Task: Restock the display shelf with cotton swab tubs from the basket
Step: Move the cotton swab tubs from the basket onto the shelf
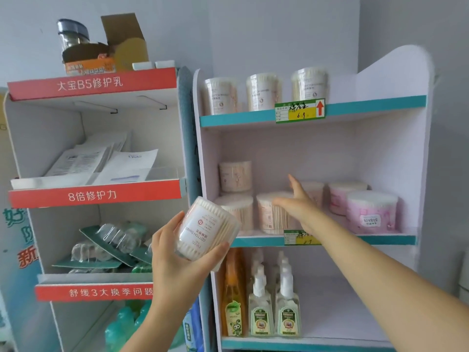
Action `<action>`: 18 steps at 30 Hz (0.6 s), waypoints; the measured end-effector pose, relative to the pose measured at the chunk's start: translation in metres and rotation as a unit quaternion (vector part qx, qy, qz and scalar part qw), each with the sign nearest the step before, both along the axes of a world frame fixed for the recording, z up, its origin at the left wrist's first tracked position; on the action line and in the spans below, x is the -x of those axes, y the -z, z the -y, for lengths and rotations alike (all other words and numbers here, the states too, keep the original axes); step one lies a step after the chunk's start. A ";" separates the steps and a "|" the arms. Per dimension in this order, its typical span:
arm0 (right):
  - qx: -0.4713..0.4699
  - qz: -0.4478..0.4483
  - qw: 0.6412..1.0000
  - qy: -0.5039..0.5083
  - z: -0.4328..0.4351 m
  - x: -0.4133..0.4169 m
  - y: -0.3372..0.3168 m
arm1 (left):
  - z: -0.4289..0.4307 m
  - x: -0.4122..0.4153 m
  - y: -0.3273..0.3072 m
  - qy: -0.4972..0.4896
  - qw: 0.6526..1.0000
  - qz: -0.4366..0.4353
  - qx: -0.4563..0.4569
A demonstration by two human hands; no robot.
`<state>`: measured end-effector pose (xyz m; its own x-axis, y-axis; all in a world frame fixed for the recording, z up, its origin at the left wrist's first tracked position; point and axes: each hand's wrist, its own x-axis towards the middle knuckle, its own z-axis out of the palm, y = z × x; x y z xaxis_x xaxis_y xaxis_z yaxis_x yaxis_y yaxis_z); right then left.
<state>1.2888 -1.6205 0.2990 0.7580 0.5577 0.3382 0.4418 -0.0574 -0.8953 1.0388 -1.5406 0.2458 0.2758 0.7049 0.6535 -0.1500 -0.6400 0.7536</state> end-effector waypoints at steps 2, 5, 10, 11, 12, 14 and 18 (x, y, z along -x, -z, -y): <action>-0.017 -0.024 1.000 -0.003 0.007 -0.005 -0.005 | 0.001 -0.002 0.001 0.001 1.000 -0.007 -0.003; -0.010 -0.008 1.000 0.020 0.017 -0.010 -0.011 | 0.002 -0.007 0.003 -0.002 1.000 -0.001 -0.004; 0.205 0.164 0.960 0.097 0.007 0.004 -0.013 | 0.007 -0.015 0.005 0.010 1.000 0.001 0.010; 0.227 0.181 0.951 0.103 0.003 0.007 -0.012 | 0.007 -0.015 0.004 0.008 1.000 -0.001 0.009; 0.238 0.191 0.946 0.109 -0.001 0.009 -0.011 | 0.006 -0.015 0.004 0.006 1.000 -0.003 0.007; 0.236 0.203 0.942 0.125 -0.005 0.011 -0.007 | 0.003 -0.014 0.003 0.004 1.000 -0.007 0.008; 0.217 0.221 0.946 0.099 0.002 0.007 -0.005 | -0.001 -0.014 -0.002 0.001 1.000 0.006 0.024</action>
<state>1.2815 -1.6222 0.3040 0.6998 0.5785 0.4191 0.7099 -0.4977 -0.4984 1.0525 -1.5400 0.2474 0.2695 0.7357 0.6214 -0.1592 -0.6024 0.7822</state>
